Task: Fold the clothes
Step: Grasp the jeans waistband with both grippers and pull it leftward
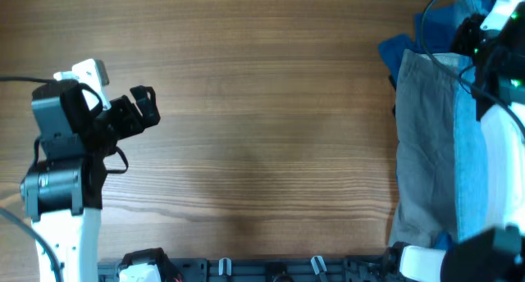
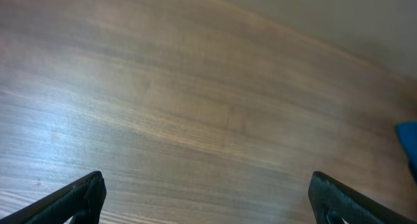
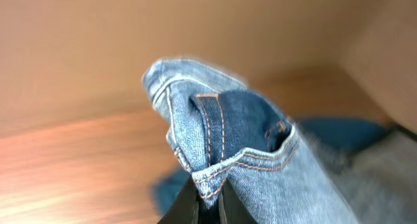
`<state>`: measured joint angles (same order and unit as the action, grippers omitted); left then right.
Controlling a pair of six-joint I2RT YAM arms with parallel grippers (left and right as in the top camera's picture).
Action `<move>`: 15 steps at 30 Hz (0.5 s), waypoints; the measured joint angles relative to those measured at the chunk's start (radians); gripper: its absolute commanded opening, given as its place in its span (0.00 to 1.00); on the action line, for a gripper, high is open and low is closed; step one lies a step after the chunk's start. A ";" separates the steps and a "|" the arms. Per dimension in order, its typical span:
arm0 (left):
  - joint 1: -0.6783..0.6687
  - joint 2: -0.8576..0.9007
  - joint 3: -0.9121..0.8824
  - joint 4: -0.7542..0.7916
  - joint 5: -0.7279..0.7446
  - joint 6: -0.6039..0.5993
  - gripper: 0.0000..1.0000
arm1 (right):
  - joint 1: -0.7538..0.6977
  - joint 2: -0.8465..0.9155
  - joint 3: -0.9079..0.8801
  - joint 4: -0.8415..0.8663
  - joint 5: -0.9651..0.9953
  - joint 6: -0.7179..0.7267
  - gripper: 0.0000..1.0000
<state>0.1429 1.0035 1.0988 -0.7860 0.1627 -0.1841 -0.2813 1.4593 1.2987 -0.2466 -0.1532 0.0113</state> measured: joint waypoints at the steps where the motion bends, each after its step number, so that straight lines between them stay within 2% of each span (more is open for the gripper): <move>1: 0.000 -0.026 0.000 0.005 0.000 0.000 1.00 | 0.024 -0.048 0.000 -0.004 -0.082 0.023 0.04; 2: 0.000 -0.055 0.000 0.018 0.000 0.000 1.00 | 0.076 -0.098 0.000 -0.019 -0.158 0.058 0.04; 3: 0.000 -0.111 0.001 0.043 0.000 0.000 1.00 | 0.216 -0.163 0.006 -0.057 -0.261 0.094 0.04; 4: 0.000 -0.131 0.001 0.058 0.000 -0.001 1.00 | 0.289 -0.177 0.018 -0.087 -0.281 0.101 0.08; 5: 0.000 -0.162 0.001 0.080 0.000 -0.001 1.00 | 0.429 -0.186 0.027 -0.141 -0.298 0.105 0.20; 6: -0.001 -0.204 0.001 0.085 0.000 -0.001 1.00 | 0.665 -0.161 0.029 -0.201 -0.307 0.099 0.54; 7: -0.002 -0.240 0.001 0.089 -0.001 -0.001 1.00 | 0.841 -0.115 0.030 -0.218 -0.316 0.076 0.65; 8: -0.002 -0.264 0.002 0.091 -0.008 -0.001 1.00 | 0.950 -0.081 0.032 -0.233 -0.286 0.055 0.73; 10: -0.004 -0.288 0.004 0.093 -0.036 -0.001 1.00 | 1.162 0.013 0.032 -0.264 -0.098 0.026 0.77; 11: -0.004 -0.297 0.004 0.092 -0.051 0.000 1.00 | 1.196 0.027 0.032 -0.282 -0.001 0.024 0.77; 14: -0.004 -0.296 0.004 0.089 -0.069 0.001 0.97 | 1.123 -0.022 0.037 -0.327 0.230 0.025 0.77; 15: -0.004 -0.290 0.004 0.084 -0.068 0.001 0.94 | 1.086 -0.050 0.041 -0.338 0.256 0.029 0.70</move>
<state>0.1390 0.7136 1.1030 -0.7021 0.0948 -0.1833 0.8047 1.4097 1.3399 -0.5842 0.1028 0.0399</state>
